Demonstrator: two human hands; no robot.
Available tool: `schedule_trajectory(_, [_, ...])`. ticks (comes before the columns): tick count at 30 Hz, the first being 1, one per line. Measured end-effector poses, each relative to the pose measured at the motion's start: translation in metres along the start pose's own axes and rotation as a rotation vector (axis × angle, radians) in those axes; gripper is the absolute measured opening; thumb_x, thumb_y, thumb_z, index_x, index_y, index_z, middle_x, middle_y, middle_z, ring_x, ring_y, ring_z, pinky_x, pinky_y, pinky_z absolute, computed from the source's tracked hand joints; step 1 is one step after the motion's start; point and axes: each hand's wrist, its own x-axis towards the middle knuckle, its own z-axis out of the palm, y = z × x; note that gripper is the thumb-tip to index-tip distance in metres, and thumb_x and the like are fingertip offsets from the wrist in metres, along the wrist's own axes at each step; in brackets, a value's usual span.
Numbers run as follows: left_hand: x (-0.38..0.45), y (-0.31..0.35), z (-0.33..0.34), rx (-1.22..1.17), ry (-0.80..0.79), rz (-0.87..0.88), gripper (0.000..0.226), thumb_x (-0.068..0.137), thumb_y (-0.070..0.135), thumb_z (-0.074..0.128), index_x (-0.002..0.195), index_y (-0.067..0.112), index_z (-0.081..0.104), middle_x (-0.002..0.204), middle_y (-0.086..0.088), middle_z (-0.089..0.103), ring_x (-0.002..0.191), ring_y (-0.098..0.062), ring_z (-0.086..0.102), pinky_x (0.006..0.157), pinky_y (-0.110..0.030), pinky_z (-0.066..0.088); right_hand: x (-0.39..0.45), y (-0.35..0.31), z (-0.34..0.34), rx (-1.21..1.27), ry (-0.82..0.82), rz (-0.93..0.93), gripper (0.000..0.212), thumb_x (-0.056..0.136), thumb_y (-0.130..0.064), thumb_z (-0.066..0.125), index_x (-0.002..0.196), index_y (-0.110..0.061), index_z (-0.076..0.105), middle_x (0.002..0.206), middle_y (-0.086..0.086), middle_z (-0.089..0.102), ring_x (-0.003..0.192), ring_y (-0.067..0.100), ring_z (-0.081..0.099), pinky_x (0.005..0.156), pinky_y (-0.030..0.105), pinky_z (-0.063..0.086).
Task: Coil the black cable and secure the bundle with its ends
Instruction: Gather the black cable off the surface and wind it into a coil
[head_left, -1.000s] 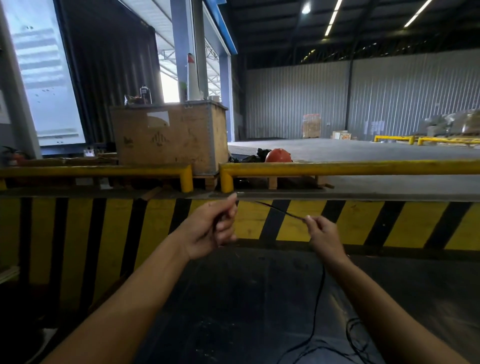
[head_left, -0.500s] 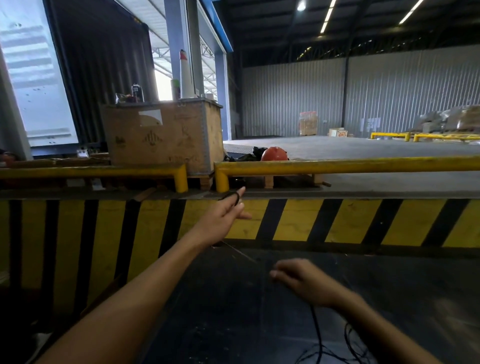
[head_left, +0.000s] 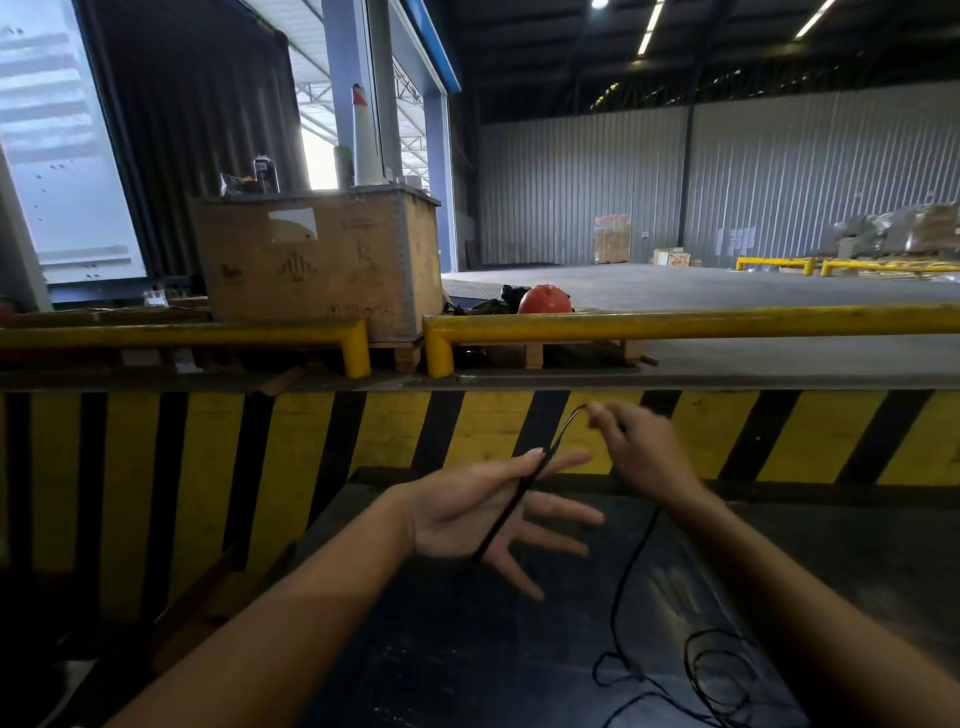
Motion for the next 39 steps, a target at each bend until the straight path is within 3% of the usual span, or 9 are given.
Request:
schedule_trajectory(3, [0.010,0.011,0.010,-0.144,0.003,0.239,0.046,0.093,0.046,0.032,0.138,0.045,0.040,0.148,-0.006,0.042,0.142,-0.034,0.026,0.098,-0.070,0.032,-0.049,0.004,0.051,0.058,-0.362,-0.043,0.018,0.092,-0.030,0.044,0.097,-0.025,0.060,0.103,0.005,0.065,0.093,0.019,0.063,0.081,0.041,0.054])
schedule_trajectory(7, [0.015,0.019,0.003,-0.049,0.390,0.381,0.040,0.095,0.046,0.030,0.133,0.053,0.040,0.154,-0.002,0.031,0.145,-0.029,0.018,0.105,-0.072,0.015,-0.099,-0.025,0.085,0.074,-0.606,-0.137,0.022,0.097,-0.033,0.040,0.092,-0.018,0.055,0.083,0.006,0.063,0.074,0.022,0.060,0.069,0.039,0.048])
schedule_trajectory(13, [-0.016,0.012,-0.026,0.375,0.732,0.219,0.042,0.097,0.046,0.024,0.139,0.050,0.030,0.159,-0.001,0.021,0.147,-0.025,0.014,0.113,-0.061,0.007,-0.060,-0.017,0.018,-0.146,-0.737,-0.134,0.017,0.096,-0.034,0.043,0.085,-0.031,0.055,0.077,-0.011,0.056,0.069,0.000,0.056,0.065,0.020,0.045])
schedule_trajectory(17, [-0.033,0.003,-0.024,0.769,0.561,-0.202,0.046,0.100,0.042,0.024,0.145,0.037,0.027,0.154,-0.002,0.031,0.139,-0.022,0.032,0.108,-0.033,0.025,-0.020,-0.016,-0.041,-0.126,-0.509,-0.166,0.017,0.090,-0.036,0.051,0.081,-0.029,0.063,0.075,-0.003,0.061,0.069,0.008,0.060,0.065,0.027,0.050])
schedule_trajectory(20, [-0.025,-0.008,-0.016,0.866,0.470,-0.408,0.046,0.098,0.045,0.026,0.142,0.036,0.036,0.148,-0.006,0.041,0.118,-0.017,0.048,0.107,-0.040,0.033,0.000,-0.013,-0.062,-0.036,-0.281,-0.197,0.017,0.086,-0.034,0.055,0.082,-0.022,0.066,0.068,-0.003,0.061,0.062,0.007,0.058,0.060,0.026,0.047])
schedule_trajectory(24, [-0.012,-0.007,0.000,0.460,0.222,-0.310,0.044,0.097,0.050,0.025,0.141,0.048,0.029,0.156,-0.006,0.028,0.140,-0.031,0.032,0.103,-0.066,0.031,0.009,0.012,-0.038,-0.087,0.006,-0.084,0.014,0.092,-0.031,0.052,0.084,-0.027,0.062,0.072,-0.001,0.063,0.065,0.013,0.059,0.059,0.030,0.047])
schedule_trajectory(27, [-0.003,0.007,0.017,0.117,0.048,-0.013,0.044,0.094,0.049,0.028,0.137,0.048,0.036,0.147,-0.005,0.043,0.134,-0.030,0.042,0.097,-0.065,0.037,-0.025,0.030,0.004,0.036,-0.164,0.085,0.022,0.096,-0.027,0.043,0.090,-0.028,0.063,0.087,0.003,0.069,0.072,0.018,0.065,0.066,0.036,0.056])
schedule_trajectory(31, [0.018,0.028,0.030,-0.074,0.243,0.360,0.039,0.093,0.047,0.032,0.129,0.051,0.045,0.151,-0.001,0.035,0.140,-0.029,0.031,0.099,-0.070,0.030,-0.110,0.008,0.081,-0.088,-0.617,-0.030,0.036,0.095,-0.041,0.039,0.097,-0.013,0.062,0.103,0.012,0.069,0.095,0.024,0.065,0.083,0.038,0.050])
schedule_trajectory(39, [0.004,0.003,-0.017,0.920,0.681,0.062,0.046,0.100,0.043,0.022,0.145,0.038,0.026,0.156,0.007,0.028,0.143,-0.013,0.023,0.104,-0.029,0.020,-0.084,-0.008,0.034,-0.238,-0.795,-0.093,0.031,0.096,-0.044,0.038,0.082,-0.023,0.057,0.078,-0.002,0.061,0.068,0.011,0.060,0.067,0.034,0.052])
